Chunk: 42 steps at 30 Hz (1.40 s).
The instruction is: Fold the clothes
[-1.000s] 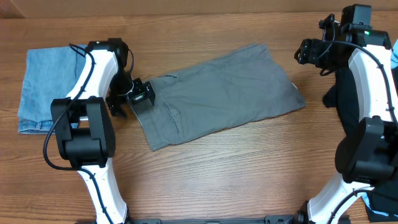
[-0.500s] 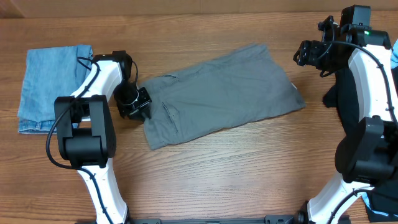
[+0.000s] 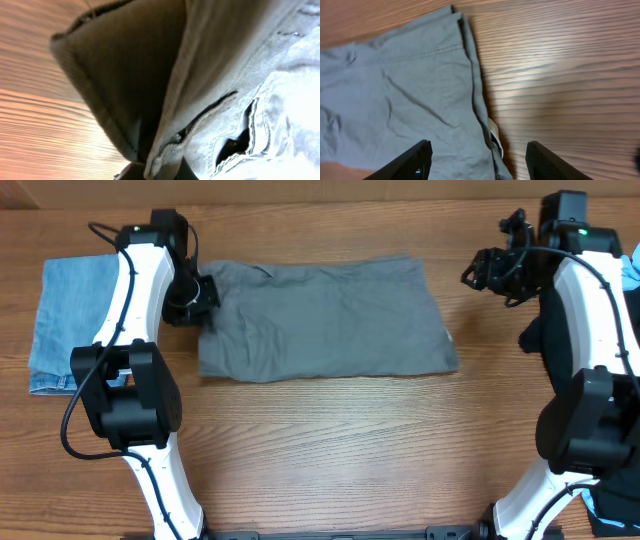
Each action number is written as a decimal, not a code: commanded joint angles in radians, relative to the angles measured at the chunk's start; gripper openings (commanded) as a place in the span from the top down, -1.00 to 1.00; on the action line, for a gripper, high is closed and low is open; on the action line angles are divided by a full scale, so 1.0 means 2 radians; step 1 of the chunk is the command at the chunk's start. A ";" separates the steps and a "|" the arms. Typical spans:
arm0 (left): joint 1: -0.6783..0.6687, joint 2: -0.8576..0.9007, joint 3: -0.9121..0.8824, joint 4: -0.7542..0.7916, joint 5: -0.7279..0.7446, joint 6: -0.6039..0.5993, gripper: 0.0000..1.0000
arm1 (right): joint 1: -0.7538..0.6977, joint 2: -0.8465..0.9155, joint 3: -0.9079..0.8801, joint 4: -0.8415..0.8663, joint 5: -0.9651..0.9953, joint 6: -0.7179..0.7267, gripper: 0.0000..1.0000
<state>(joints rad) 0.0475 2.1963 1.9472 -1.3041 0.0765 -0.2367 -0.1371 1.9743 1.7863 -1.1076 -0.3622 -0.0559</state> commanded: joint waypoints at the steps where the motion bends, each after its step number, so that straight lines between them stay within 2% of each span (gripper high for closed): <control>1: 0.000 -0.003 0.041 -0.012 -0.071 0.054 0.92 | 0.045 0.008 0.001 -0.001 -0.020 -0.003 -0.28; 5: -0.002 -0.003 0.072 -0.016 -0.069 0.061 0.92 | 0.096 0.008 0.001 -0.001 -0.026 -0.002 -0.29; 7: -0.004 -0.003 0.092 -0.022 -0.068 0.061 0.92 | 0.123 0.008 0.001 0.002 -0.026 -0.002 -0.09; 8: -0.004 -0.003 0.105 -0.026 -0.068 0.061 0.92 | 0.138 0.008 0.001 0.006 -0.026 0.002 0.12; 10: -0.006 -0.003 0.128 -0.033 -0.067 0.060 0.92 | 0.160 0.008 0.000 0.011 -0.026 0.002 0.42; 17: -0.018 -0.003 0.178 -0.056 -0.062 0.058 0.92 | 0.223 0.025 0.000 0.043 -0.026 0.002 0.90; 27: -0.034 -0.003 0.181 -0.040 -0.019 0.021 0.92 | 0.290 0.077 0.000 0.119 -0.031 0.017 0.92; 35: -0.048 -0.003 0.183 -0.045 -0.011 0.009 0.92 | 0.314 0.101 0.000 0.161 -0.029 0.040 0.92; 42: -0.050 -0.003 0.229 -0.064 0.014 0.002 0.92 | 0.337 0.135 0.000 0.210 -0.030 0.081 0.92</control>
<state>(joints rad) -0.0463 2.1963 2.3119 -1.4273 0.0597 -0.2054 0.5049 2.2059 1.7855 -0.7132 -0.4141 0.0483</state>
